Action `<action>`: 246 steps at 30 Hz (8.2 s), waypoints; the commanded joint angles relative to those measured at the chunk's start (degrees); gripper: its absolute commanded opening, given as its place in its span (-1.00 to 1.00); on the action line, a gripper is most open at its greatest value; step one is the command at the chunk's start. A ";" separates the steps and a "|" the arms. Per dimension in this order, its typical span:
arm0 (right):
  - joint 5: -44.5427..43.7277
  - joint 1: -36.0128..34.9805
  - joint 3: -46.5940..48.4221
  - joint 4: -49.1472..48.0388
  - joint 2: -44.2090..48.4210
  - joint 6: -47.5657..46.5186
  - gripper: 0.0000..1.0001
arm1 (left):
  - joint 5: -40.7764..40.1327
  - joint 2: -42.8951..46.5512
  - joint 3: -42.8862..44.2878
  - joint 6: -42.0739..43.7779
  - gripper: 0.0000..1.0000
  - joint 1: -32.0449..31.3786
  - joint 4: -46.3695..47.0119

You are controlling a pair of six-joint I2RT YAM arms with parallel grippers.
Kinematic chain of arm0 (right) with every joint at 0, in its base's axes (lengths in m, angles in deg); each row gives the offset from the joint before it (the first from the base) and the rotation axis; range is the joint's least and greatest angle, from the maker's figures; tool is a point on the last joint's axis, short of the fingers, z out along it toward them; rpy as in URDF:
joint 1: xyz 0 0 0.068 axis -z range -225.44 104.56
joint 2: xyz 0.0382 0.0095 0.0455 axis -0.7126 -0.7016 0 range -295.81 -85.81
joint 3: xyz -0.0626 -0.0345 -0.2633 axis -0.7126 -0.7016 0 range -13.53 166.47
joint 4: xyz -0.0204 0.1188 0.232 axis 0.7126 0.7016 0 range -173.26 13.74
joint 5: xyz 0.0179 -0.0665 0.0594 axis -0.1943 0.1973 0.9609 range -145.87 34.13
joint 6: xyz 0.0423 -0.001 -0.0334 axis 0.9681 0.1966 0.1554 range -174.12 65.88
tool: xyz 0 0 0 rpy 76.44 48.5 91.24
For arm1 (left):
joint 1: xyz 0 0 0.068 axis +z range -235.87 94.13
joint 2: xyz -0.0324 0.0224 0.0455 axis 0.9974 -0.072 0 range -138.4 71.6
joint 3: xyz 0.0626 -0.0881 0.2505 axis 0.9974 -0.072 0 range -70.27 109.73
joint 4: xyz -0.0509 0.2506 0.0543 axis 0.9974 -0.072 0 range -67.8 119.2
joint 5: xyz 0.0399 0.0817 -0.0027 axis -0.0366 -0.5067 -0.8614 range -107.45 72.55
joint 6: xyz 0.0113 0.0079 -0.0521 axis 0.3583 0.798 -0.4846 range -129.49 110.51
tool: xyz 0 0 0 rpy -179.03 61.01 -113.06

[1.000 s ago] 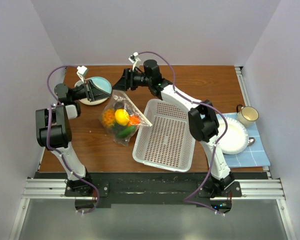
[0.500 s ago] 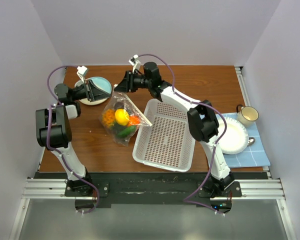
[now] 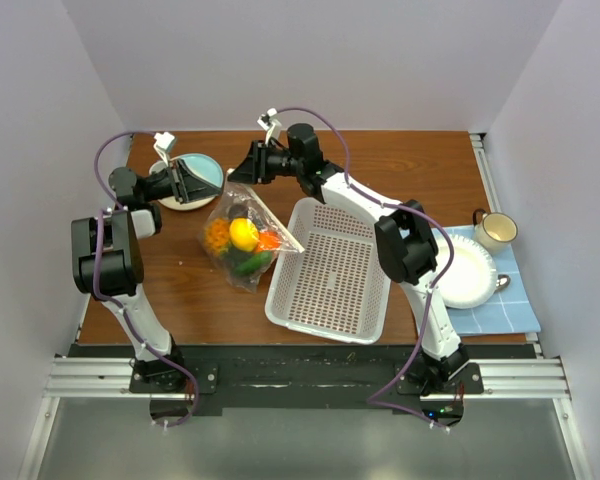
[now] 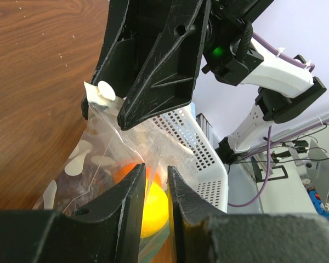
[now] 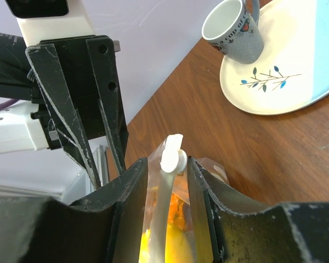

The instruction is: Open the zip-top bag and remove the fake food

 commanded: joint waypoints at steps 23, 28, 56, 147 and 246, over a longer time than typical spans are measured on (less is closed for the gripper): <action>2.66 -0.29 1.20 -2.11 6.49 0.94 -0.74 | 12.22 1.11 0.53 0.73 -0.48 0.28 33.94; 2.83 -0.20 1.99 -0.80 6.32 0.24 -0.54 | 12.22 0.75 1.41 0.20 -0.45 0.45 33.94; 3.01 -1.70 3.05 -1.67 3.15 1.91 -0.42 | 12.22 1.37 0.97 0.29 -0.47 0.45 33.94; 1.60 -1.61 -2.92 8.61 11.24 -6.35 -1.00 | 12.13 -1.53 5.10 -3.22 -1.00 -3.24 33.94; -15.97 -3.81 -37.64 14.41 38.13 -22.00 0.07 | 12.31 1.81 0.62 -3.84 -0.97 -5.52 33.67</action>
